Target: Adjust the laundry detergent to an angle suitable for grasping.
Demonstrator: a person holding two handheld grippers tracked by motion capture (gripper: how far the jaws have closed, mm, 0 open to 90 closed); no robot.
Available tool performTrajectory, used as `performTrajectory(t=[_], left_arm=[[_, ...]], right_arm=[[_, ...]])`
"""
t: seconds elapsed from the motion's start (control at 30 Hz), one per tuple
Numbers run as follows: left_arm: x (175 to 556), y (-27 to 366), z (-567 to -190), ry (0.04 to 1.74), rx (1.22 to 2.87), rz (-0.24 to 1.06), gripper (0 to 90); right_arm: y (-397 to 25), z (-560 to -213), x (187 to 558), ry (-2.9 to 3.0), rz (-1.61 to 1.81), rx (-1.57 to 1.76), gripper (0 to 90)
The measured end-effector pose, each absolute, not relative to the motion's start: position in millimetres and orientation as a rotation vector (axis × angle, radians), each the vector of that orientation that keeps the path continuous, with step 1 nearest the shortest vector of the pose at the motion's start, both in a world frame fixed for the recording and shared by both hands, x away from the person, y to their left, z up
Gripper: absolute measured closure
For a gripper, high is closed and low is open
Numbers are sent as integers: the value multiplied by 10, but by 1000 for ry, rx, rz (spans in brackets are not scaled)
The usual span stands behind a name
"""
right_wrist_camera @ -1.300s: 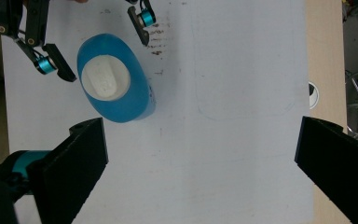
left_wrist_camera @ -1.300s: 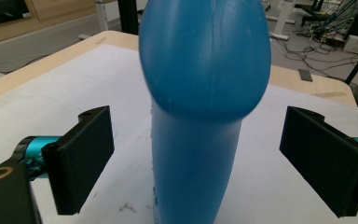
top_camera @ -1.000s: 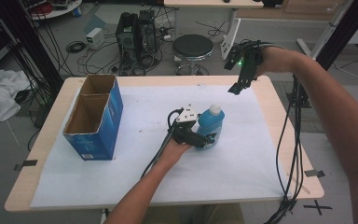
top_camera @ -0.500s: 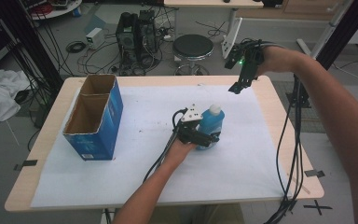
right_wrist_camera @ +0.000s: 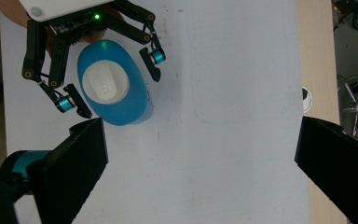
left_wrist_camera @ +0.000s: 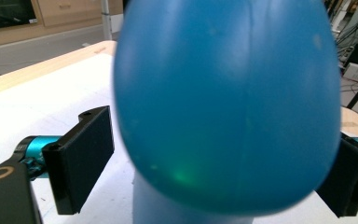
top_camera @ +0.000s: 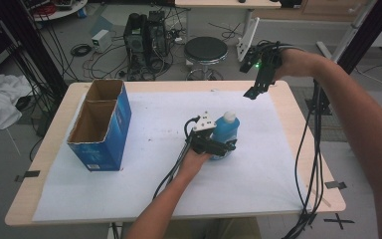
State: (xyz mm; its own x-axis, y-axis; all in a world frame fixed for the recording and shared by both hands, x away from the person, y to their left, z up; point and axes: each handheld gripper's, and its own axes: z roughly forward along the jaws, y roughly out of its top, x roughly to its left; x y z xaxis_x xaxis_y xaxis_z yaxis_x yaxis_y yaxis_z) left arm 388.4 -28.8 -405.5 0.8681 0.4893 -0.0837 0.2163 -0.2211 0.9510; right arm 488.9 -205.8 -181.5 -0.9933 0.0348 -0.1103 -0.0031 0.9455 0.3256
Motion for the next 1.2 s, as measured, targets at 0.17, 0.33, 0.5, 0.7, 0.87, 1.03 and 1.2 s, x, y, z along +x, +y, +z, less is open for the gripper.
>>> performTrajectory(t=[0.17, 0.33, 0.5, 0.7, 0.87, 1.03, 1.2], left_arm=[[3875, -303, -4087, 543, 1809, 294, 100], [3878, -300, -4098, 549, 1811, 303, 111], [3880, -279, -4105, 535, 1816, 314, 174], [3884, -265, -4107, 526, 1802, 302, 279], [3879, -281, -4118, 535, 1793, 303, 277], [3878, -286, -4120, 536, 1795, 308, 279], [3875, -282, -4120, 538, 1792, 310, 321]], right_arm=[[-2074, -1804, 4892, 2983, 499, 27, 14], [-2071, -1805, 4894, 2980, 503, 22, 14], [-2057, -1810, 4891, 2981, 505, 27, 14], [-2058, -1807, 4893, 2985, 499, 27, 14], [-2067, -1804, 4900, 2978, 506, 24, 14], [-2062, -1805, 4897, 2978, 505, 30, 14], [-2053, -1808, 4894, 2978, 507, 33, 14]])
